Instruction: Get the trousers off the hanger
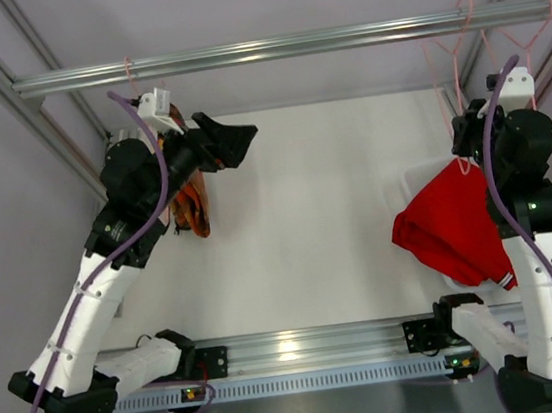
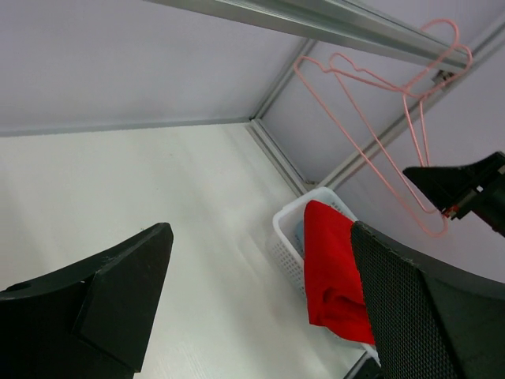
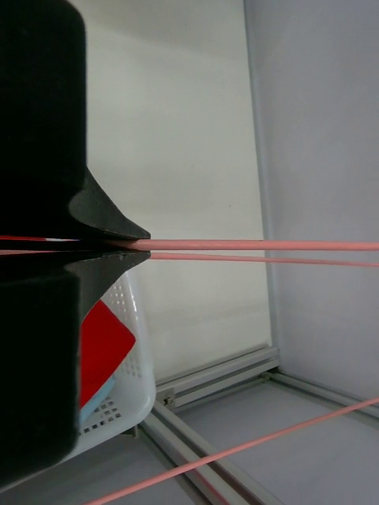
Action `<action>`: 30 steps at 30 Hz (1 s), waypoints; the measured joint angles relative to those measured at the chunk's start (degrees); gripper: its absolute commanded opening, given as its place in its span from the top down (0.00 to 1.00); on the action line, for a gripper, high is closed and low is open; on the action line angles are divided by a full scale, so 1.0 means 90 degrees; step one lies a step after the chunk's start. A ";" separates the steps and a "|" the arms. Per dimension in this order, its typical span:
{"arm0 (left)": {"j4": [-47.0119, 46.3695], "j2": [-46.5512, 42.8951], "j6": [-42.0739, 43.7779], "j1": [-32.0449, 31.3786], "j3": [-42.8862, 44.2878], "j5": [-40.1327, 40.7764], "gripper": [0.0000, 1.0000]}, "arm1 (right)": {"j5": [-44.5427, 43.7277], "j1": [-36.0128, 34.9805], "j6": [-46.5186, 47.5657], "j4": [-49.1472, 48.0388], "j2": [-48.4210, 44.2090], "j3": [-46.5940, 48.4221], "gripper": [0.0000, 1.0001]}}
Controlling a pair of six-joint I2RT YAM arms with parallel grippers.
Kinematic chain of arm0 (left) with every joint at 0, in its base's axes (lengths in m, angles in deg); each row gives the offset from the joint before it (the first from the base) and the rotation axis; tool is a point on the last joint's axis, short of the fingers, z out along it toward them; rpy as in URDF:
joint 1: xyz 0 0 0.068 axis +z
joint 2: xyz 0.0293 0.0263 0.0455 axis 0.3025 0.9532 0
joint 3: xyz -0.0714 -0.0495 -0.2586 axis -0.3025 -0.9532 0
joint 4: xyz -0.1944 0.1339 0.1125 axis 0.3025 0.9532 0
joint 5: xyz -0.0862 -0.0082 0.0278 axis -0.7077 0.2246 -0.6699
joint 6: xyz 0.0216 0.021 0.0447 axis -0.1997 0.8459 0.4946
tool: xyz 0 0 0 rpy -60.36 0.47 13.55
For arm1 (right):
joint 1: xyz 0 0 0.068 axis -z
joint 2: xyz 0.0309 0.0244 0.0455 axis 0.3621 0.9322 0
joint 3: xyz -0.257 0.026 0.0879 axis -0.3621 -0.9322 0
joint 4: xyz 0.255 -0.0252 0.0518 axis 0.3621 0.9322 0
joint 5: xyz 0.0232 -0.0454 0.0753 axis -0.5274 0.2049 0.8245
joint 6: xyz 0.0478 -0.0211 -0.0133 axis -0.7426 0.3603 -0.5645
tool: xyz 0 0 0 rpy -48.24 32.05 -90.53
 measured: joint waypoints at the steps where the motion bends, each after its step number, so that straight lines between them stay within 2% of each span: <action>1: 0.0068 -0.0027 -0.0078 0.0148 -0.0002 -0.0017 0.01 | 0.0002 0.0087 0.0010 -0.0029 0.0044 -0.0036 1.00; 6: 0.0384 -0.0270 -0.0308 0.0602 -0.0058 -0.0078 0.01 | 0.0240 0.0512 0.0100 -0.0044 0.0211 -0.0172 0.99; 9: 0.0559 -0.0510 -0.0291 0.0619 -0.0061 -0.0022 0.01 | 0.0466 0.0670 0.0155 -0.0034 0.0228 -0.0172 0.92; 12: 0.0721 -0.0743 -0.0165 0.0714 -0.0012 0.0061 0.01 | 0.0648 0.0780 0.0211 -0.0027 0.0199 -0.0172 0.70; 13: 0.0821 -0.0787 -0.0097 0.0794 0.0068 0.0075 0.01 | 0.0729 0.0804 0.0231 -0.0007 0.0180 -0.0172 0.52; 15: 0.0950 -0.0835 0.0053 0.0954 0.0231 0.0078 0.01 | 0.0899 0.0821 0.0245 0.0049 0.0136 -0.0153 0.36; 17: 0.1032 -0.0913 0.0211 0.1098 0.0345 0.0090 0.01 | 0.1088 0.0823 0.0262 0.0153 0.0100 -0.0083 0.11; 18: 0.1086 -0.0959 0.0274 0.1146 0.0376 0.0104 0.01 | 0.1168 0.0823 0.0253 0.0240 0.0095 -0.0005 0.01; 26: 0.1729 -0.1124 0.0522 0.1770 0.0687 0.0296 0.02 | 0.1817 0.0826 0.0299 0.0848 0.0136 0.1241 0.00; 30: 0.2076 -0.1158 0.0665 0.1846 0.0687 0.0515 0.02 | 0.2195 0.0828 0.0313 0.1020 0.0209 0.1814 0.01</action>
